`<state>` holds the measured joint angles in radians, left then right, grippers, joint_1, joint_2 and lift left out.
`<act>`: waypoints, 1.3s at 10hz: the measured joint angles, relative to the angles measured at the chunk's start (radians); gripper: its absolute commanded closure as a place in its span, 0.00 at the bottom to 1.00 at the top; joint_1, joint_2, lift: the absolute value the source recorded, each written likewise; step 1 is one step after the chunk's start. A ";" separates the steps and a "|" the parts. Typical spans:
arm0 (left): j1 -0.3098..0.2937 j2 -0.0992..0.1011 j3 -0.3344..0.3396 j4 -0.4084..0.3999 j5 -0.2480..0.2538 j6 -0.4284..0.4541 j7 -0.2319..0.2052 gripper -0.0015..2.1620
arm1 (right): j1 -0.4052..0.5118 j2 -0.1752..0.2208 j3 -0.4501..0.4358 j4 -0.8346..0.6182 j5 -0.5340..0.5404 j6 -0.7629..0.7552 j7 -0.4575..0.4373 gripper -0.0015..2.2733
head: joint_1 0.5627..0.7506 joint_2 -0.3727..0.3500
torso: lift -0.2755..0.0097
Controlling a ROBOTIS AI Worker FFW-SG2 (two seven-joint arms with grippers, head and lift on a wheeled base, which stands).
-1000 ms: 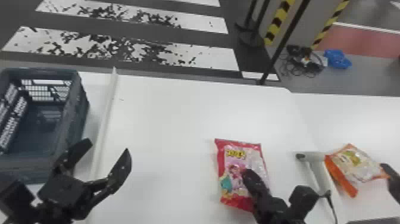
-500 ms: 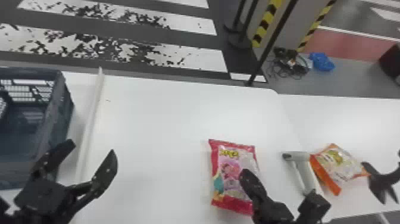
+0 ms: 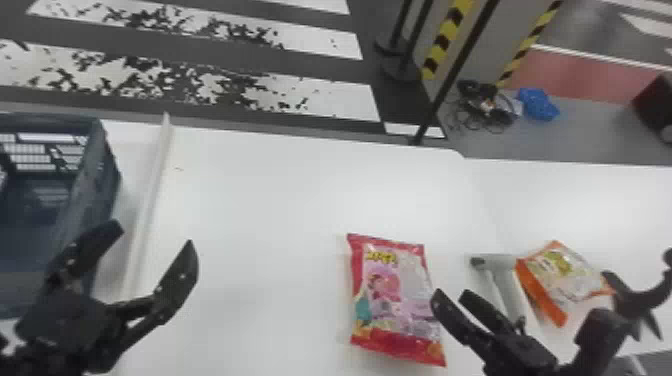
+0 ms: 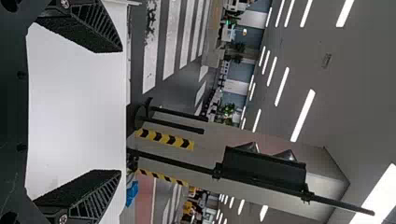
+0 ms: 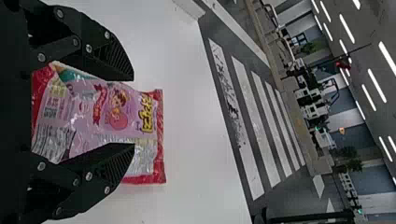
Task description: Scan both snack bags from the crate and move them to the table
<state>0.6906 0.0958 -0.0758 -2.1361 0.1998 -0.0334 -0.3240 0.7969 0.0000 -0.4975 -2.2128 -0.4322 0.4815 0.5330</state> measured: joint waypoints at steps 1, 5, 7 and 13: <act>-0.002 0.001 0.001 0.005 -0.012 -0.001 0.020 0.03 | -0.043 -0.010 -0.075 0.054 0.001 0.007 0.007 0.03 | 0.70 0.03 | 0.66; -0.022 0.001 0.023 0.051 -0.060 0.001 0.093 0.03 | -0.231 -0.191 -0.159 0.516 0.089 -0.392 0.031 0.03 | 0.70 0.03 | 0.66; -0.039 -0.005 0.026 0.080 -0.063 0.022 0.115 0.03 | -0.334 -0.276 -0.118 0.724 0.127 -0.493 0.056 0.03 | 0.70 0.03 | 0.66; -0.057 -0.025 0.023 0.053 -0.040 0.126 0.130 0.03 | -0.402 -0.311 -0.072 0.838 0.113 -0.476 0.088 0.04 | 0.70 0.03 | 0.66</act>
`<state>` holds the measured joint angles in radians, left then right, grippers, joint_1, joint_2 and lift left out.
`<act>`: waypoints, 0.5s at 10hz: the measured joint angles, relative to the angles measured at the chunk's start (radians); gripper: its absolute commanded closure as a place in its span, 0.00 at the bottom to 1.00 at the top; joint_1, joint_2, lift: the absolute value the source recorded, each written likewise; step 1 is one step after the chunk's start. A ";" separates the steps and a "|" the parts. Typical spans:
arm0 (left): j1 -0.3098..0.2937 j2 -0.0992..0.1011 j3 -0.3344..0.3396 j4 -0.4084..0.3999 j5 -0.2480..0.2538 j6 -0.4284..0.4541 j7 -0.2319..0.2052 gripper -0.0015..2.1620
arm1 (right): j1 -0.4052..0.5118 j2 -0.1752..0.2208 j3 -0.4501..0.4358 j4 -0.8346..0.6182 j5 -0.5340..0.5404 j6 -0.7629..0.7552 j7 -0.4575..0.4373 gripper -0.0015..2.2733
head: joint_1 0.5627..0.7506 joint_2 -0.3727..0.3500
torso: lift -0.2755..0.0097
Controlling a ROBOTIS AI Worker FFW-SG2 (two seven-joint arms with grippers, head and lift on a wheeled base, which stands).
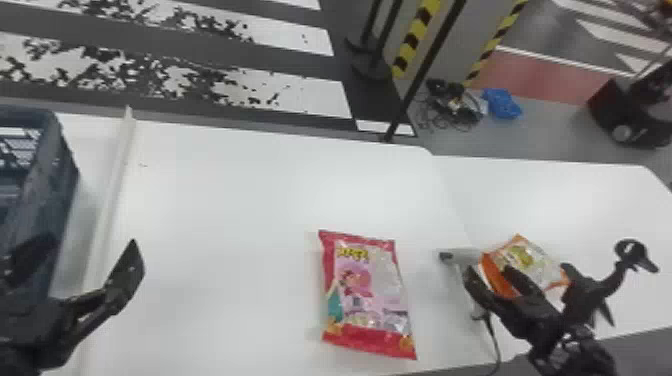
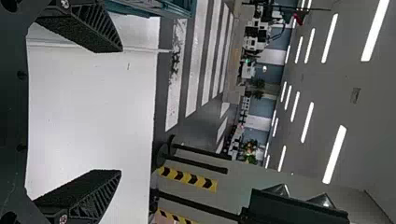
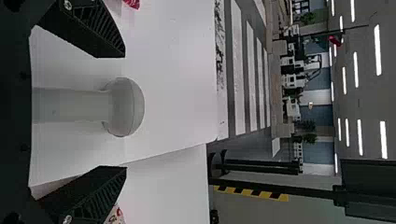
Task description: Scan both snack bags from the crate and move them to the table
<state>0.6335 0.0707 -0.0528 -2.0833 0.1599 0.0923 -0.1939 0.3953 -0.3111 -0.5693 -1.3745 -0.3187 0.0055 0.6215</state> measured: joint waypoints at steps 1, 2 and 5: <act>0.000 0.000 0.002 -0.027 0.004 0.060 0.001 0.03 | 0.000 0.000 0.007 0.009 -0.001 0.015 0.006 0.05 | 0.70 0.03 | 0.66; 0.001 0.000 0.003 -0.046 0.005 0.099 0.002 0.03 | 0.000 0.003 0.021 0.015 -0.001 0.027 0.008 0.08 | 0.70 0.03 | 0.66; 0.002 0.002 -0.003 -0.056 0.004 0.122 0.002 0.03 | 0.002 0.005 0.069 0.024 0.030 0.073 0.004 0.99 | 0.70 0.03 | 0.66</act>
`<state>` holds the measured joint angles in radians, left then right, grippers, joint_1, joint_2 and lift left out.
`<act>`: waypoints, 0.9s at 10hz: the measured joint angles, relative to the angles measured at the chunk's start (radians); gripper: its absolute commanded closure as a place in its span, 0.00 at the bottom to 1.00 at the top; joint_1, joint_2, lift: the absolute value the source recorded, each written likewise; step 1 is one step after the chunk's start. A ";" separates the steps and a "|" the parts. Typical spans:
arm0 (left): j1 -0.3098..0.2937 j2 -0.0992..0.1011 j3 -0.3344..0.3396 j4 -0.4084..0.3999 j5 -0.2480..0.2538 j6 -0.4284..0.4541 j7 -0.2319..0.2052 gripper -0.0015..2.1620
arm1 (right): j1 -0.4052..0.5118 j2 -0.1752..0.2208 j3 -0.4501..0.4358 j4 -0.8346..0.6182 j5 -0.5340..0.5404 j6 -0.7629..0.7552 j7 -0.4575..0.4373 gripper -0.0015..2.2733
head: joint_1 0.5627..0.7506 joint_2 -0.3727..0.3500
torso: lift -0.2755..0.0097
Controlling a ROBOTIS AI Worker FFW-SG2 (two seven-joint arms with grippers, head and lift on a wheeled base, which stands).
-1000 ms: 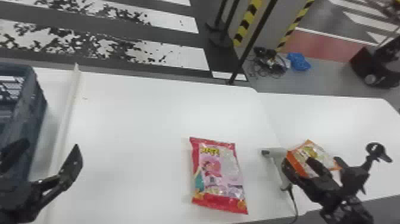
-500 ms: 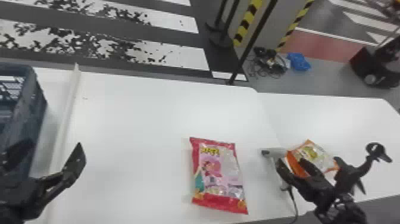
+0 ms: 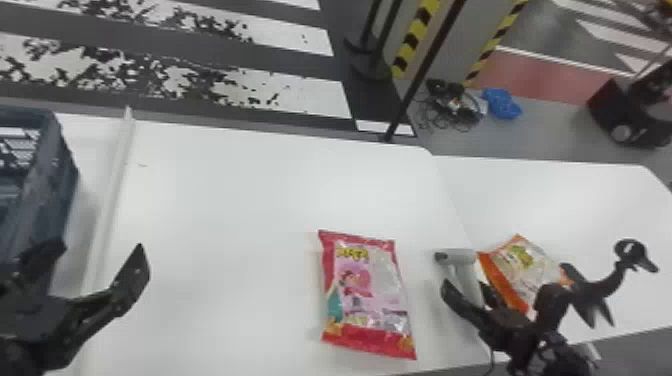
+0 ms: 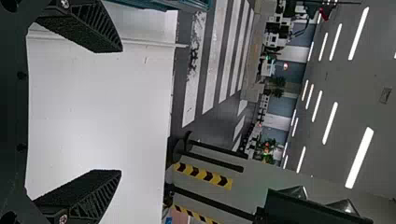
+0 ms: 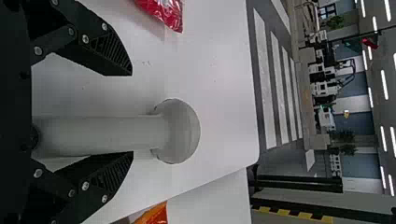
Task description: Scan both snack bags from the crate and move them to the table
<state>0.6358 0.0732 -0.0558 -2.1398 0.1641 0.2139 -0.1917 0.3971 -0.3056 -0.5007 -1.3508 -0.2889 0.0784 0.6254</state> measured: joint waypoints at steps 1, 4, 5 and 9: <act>0.001 0.001 -0.002 0.000 0.000 0.000 0.000 0.03 | 0.000 0.001 0.002 -0.007 0.003 0.029 -0.003 0.99 | 0.70 0.03 | 0.66; -0.001 0.004 -0.006 0.011 0.000 -0.003 0.000 0.03 | 0.055 0.040 -0.028 -0.106 -0.006 0.043 -0.025 0.99 | 0.70 0.03 | 0.66; -0.003 0.006 -0.008 0.015 0.000 -0.003 0.000 0.03 | 0.084 0.066 -0.045 -0.159 -0.013 0.051 -0.034 0.99 | 0.70 0.03 | 0.66; -0.004 0.013 -0.009 0.020 -0.004 -0.014 0.014 0.03 | 0.303 0.206 -0.099 -0.552 -0.136 0.293 -0.030 0.99 | 0.70 0.03 | 0.66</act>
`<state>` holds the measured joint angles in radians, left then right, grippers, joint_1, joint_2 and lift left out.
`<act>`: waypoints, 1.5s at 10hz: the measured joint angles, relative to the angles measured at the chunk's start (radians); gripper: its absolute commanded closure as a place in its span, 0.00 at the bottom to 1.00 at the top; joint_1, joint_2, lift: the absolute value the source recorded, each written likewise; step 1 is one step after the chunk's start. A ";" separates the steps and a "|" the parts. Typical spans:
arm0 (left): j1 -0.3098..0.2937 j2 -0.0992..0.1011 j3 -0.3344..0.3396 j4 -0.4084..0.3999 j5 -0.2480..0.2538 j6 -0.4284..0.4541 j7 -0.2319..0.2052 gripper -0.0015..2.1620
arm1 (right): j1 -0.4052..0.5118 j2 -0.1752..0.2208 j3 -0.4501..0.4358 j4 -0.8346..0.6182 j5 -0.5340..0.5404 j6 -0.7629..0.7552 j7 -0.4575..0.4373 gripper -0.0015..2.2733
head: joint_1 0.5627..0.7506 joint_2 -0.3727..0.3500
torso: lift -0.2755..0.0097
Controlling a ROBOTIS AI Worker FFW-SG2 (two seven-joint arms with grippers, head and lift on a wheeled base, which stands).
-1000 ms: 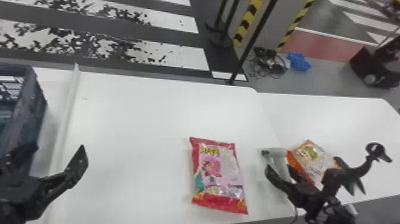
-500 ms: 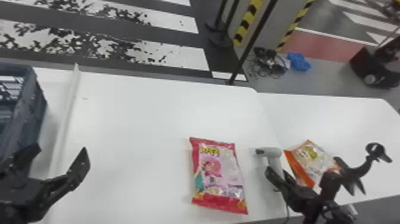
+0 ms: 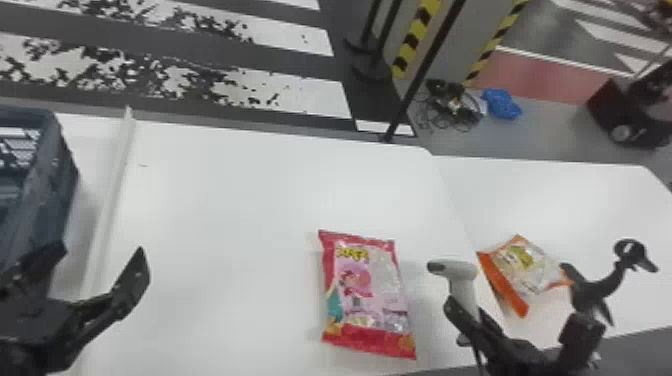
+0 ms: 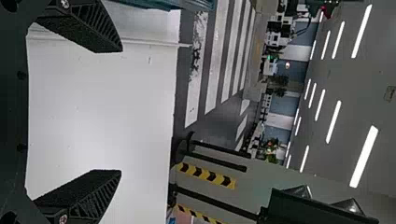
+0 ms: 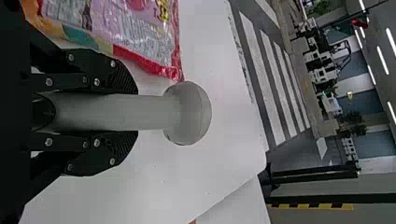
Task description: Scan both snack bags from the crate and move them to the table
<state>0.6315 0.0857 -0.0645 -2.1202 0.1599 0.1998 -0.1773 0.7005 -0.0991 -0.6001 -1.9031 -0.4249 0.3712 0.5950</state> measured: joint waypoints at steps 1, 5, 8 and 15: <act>-0.005 0.000 -0.002 0.006 0.000 -0.005 0.001 0.03 | 0.068 0.038 0.006 -0.111 -0.027 0.035 0.014 0.99 | 0.70 0.03 | 0.66; -0.053 0.012 -0.039 0.049 -0.002 0.014 0.004 0.03 | 0.248 0.097 0.072 -0.346 -0.087 0.112 0.036 0.99 | 0.70 0.05 | 0.66; -0.059 0.021 -0.042 0.070 -0.001 0.013 0.006 0.03 | 0.270 0.098 0.197 -0.358 0.008 0.134 0.018 0.99 | 0.70 0.16 | 0.66; -0.037 0.033 -0.051 0.055 0.001 0.005 0.004 0.03 | 0.246 0.098 0.263 -0.270 0.072 0.004 -0.024 0.99 | 0.70 0.18 | 0.66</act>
<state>0.5940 0.1188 -0.1159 -2.0650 0.1612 0.2049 -0.1732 0.9462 -0.0015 -0.3373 -2.1736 -0.3532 0.3755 0.5713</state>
